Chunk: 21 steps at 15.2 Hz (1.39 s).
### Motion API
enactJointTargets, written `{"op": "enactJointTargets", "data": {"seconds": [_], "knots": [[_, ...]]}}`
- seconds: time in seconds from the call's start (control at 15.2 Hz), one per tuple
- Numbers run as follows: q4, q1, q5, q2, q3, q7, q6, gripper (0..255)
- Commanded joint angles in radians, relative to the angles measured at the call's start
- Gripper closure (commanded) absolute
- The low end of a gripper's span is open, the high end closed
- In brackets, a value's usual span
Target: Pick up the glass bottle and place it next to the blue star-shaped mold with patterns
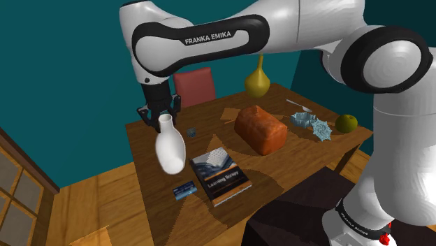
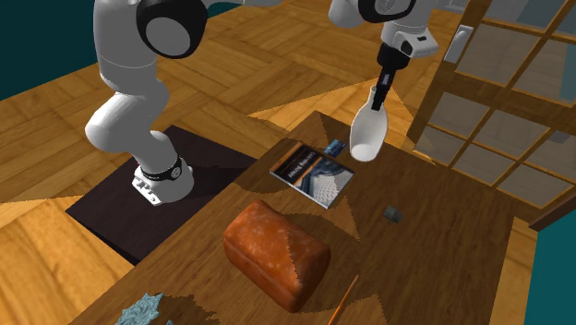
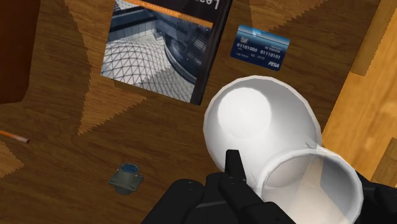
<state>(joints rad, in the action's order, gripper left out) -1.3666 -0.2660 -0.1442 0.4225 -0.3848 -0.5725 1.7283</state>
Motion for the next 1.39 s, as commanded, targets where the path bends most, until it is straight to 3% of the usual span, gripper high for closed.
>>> {"op": "enactJointTargets", "data": {"seconds": [0.0, 0.66, 1.32], "knots": [[0.025, -0.002, 0.001, -0.002, -0.001, 0.001, -0.027, 255], [0.201, -0.025, -0.007, 0.024, -0.003, 0.002, -0.177, 255], [0.455, -0.071, -0.033, 0.1, 0.002, 0.003, -0.354, 255]]}}
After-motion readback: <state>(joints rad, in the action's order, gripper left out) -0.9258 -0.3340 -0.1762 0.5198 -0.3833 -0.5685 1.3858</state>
